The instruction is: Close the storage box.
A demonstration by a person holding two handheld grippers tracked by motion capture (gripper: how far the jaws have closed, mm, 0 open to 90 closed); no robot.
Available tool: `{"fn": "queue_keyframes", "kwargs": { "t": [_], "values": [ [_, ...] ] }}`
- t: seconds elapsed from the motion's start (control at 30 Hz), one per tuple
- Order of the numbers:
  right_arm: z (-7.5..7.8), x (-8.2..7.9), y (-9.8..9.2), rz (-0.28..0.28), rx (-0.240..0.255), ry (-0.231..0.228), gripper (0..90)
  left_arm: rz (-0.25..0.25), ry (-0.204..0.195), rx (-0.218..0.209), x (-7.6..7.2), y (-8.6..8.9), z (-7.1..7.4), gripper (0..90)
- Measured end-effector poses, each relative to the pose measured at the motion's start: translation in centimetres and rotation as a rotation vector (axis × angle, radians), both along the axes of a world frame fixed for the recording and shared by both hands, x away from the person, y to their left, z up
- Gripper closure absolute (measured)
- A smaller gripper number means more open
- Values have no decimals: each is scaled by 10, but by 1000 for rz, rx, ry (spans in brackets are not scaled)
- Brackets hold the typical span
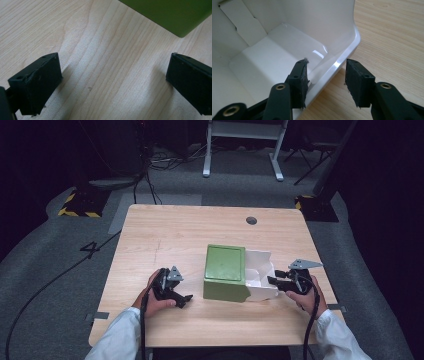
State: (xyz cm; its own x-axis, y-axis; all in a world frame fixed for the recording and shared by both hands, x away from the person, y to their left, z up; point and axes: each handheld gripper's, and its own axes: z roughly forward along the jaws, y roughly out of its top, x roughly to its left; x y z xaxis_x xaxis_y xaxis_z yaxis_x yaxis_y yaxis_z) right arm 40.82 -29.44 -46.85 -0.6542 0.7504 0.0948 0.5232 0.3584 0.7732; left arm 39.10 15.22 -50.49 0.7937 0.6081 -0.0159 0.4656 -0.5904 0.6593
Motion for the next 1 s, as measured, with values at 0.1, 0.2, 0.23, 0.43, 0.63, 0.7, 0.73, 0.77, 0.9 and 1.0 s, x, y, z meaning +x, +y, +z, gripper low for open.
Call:
{"fn": "queue_keyframes", "kwargs": {
  "t": [0.1, 0.2, 0.23, 0.43, 0.63, 0.7, 0.73, 0.77, 0.9, 1.0],
  "values": [
    [-1, 1, 1, -2, -1, 5, 524, 5, -2, -3, 2, -2, 0, 1],
    [-3, 4, 1, -6, 20, 25, 524, 26, 1, -2, 4, -7, 0, 1],
    [-4, 4, 1, -8, 19, 28, 524, 31, -2, 1, 5, -9, 0, 1],
    [-4, 7, 5, -6, 0, 9, 538, 27, 0, -1, 9, -22, 0, 3],
    [-4, 12, 7, 2, -4, 3, 554, 42, -4, 1, 11, -31, 0, 3],
    [-4, 13, 9, 6, -3, 4, 554, 49, 0, -3, 12, -35, 0, 2],
    [-4, 13, 10, 8, -4, 4, 555, 48, -1, -5, 13, -36, 0, 2],
    [-3, 13, 10, 8, -4, 5, 558, 48, -1, -4, 13, -37, 0, 2],
    [-3, 15, 15, 24, -10, 5, 562, 51, -2, -3, 16, -42, 0, 2],
    [-3, 15, 20, 31, -14, 5, 567, 49, -1, -5, 17, -45, 0, 1]
  ]
}}
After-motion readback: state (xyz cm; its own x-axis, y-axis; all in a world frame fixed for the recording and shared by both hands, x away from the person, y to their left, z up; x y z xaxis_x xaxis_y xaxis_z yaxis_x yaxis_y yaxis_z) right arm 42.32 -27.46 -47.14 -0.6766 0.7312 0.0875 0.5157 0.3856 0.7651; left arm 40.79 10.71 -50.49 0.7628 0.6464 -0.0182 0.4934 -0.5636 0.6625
